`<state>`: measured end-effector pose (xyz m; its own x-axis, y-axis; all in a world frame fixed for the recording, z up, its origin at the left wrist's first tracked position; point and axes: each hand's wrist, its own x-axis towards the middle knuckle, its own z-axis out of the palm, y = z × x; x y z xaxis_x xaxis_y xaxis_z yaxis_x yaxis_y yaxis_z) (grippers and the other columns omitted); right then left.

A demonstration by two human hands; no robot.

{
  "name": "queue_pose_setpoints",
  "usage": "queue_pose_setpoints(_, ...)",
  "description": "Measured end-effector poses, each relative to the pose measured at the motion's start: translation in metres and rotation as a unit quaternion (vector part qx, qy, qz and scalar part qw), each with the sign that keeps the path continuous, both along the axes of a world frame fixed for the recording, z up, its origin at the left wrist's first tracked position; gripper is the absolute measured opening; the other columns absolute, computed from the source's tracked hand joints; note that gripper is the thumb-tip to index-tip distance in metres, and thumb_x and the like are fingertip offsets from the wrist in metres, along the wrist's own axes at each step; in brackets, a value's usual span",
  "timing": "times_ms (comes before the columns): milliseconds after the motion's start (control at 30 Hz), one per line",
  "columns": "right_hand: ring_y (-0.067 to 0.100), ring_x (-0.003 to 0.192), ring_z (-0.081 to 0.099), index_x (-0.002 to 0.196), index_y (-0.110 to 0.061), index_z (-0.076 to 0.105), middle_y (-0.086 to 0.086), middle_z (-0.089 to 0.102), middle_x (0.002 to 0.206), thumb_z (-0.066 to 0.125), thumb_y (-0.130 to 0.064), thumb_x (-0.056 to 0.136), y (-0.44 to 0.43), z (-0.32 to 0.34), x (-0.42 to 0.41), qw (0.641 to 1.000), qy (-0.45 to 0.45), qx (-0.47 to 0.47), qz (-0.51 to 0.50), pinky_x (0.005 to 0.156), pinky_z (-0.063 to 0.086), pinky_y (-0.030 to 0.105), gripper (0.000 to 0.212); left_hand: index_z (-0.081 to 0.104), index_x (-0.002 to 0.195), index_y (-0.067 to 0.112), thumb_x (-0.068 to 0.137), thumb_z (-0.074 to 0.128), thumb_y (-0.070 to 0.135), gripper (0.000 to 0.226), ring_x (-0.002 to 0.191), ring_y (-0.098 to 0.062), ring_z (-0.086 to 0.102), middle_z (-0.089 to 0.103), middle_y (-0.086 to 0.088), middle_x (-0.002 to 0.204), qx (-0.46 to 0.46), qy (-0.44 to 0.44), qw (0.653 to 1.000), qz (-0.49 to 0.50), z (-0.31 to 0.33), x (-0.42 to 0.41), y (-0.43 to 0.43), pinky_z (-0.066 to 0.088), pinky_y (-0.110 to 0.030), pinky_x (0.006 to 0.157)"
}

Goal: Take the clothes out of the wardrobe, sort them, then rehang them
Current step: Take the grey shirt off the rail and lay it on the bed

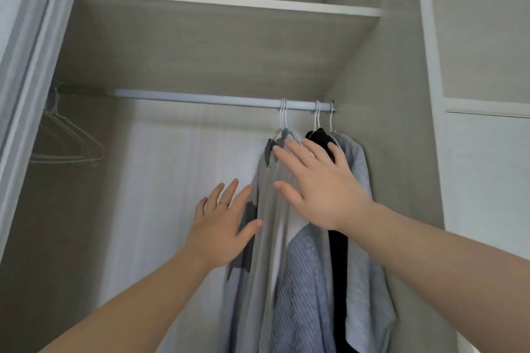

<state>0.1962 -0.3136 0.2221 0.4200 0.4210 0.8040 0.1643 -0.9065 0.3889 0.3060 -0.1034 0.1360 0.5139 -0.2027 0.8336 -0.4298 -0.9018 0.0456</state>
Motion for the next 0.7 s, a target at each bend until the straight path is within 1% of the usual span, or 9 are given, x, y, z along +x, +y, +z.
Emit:
queue_pose_setpoints(167,0.016,0.142,0.026,0.151,-0.034,0.022,-0.01,0.032,0.155,0.019,-0.061,0.095,0.013,0.038,0.038,0.999,0.013,0.011,-0.051,0.112,0.017,0.049,0.062,0.006,0.155,0.046,0.084,0.02,0.08,0.08,0.152,-0.014,-0.002,0.001,0.011,0.167,-0.04,0.036,0.995,-0.081,0.028,0.052,-0.012,0.007,-0.043,0.121)
queue_pose_setpoints(267,0.021,0.137,0.035,0.15,-0.034,0.02,-0.007,0.037,0.153,0.018,-0.062,0.094,0.016,0.057,0.058,0.992,0.028,0.012,-0.123,0.107,0.025,0.048,0.063,0.008,0.155,0.046,0.09,0.03,0.074,0.073,0.152,-0.014,0.0,0.003,0.011,0.167,-0.057,0.054,0.989,-0.127,0.042,0.084,-0.021,0.009,-0.042,0.119)
queue_pose_setpoints(367,0.024,0.133,0.04,0.152,-0.028,0.018,-0.001,0.041,0.149,0.025,-0.06,0.096,0.019,0.066,0.073,0.982,0.054,0.03,-0.179,0.103,0.028,0.048,0.065,0.013,0.155,0.043,0.093,0.036,0.07,0.071,0.151,-0.016,0.008,0.01,0.01,0.166,-0.103,0.076,0.976,-0.177,0.051,0.109,-0.032,0.015,-0.043,0.119)
queue_pose_setpoints(400,0.025,0.131,0.042,0.152,-0.025,0.02,0.001,0.043,0.146,0.029,-0.058,0.096,0.021,0.069,0.078,0.977,0.058,0.03,-0.201,0.101,0.028,0.047,0.065,0.015,0.155,0.042,0.093,0.038,0.069,0.071,0.151,-0.017,0.011,0.013,0.009,0.166,-0.122,0.087,0.969,-0.195,0.054,0.117,-0.036,0.017,-0.043,0.119)
queue_pose_setpoints(467,0.026,0.125,0.046,0.144,-0.018,0.034,0.004,0.05,0.136,0.037,-0.05,0.095,0.025,0.074,0.085,0.968,0.041,0.014,-0.247,0.095,0.03,0.044,0.058,0.016,0.155,0.043,0.092,0.039,0.07,0.072,0.151,-0.02,0.014,0.017,0.007,0.165,-0.147,0.109,0.957,-0.225,0.058,0.131,-0.044,0.02,-0.044,0.12)
queue_pose_setpoints(500,0.027,0.12,0.048,0.135,-0.017,0.043,0.004,0.052,0.13,0.04,-0.045,0.095,0.028,0.077,0.088,0.963,0.02,-0.002,-0.268,0.09,0.03,0.042,0.049,0.016,0.155,0.043,0.091,0.039,0.072,0.074,0.151,-0.021,0.016,0.018,0.007,0.165,-0.153,0.12,0.952,-0.237,0.059,0.137,-0.048,0.02,-0.044,0.12)
queue_pose_setpoints(567,0.028,0.113,0.048,0.12,-0.018,0.053,0.004,0.053,0.119,0.045,-0.03,0.094,0.034,0.084,0.094,0.951,-0.021,-0.037,-0.307,0.08,0.024,0.038,0.03,0.016,0.155,0.043,0.085,0.038,0.077,0.081,0.151,-0.024,0.018,0.021,0.007,0.165,-0.173,0.143,0.936,-0.271,0.062,0.147,-0.056,0.021,-0.046,0.12)
queue_pose_setpoints(633,0.029,0.113,0.048,0.116,-0.019,0.055,0.005,0.051,0.117,0.048,-0.017,0.091,0.041,0.092,0.101,0.941,-0.036,-0.051,-0.334,0.078,0.022,0.037,0.026,0.016,0.156,0.04,0.08,0.037,0.08,0.088,0.15,-0.025,0.02,0.022,0.006,0.164,-0.192,0.161,0.919,-0.306,0.063,0.153,-0.065,0.022,-0.045,0.12)
queue_pose_setpoints(700,0.032,0.114,0.048,0.117,-0.018,0.057,0.009,0.049,0.119,0.047,-0.009,0.091,0.047,0.1,0.109,0.941,-0.026,-0.026,-0.335,0.082,0.029,0.036,0.029,0.016,0.157,0.036,0.084,0.04,0.077,0.087,0.151,-0.024,0.019,0.019,0.007,0.165,-0.195,0.168,0.909,-0.328,0.061,0.157,-0.074,0.02,-0.042,0.121)
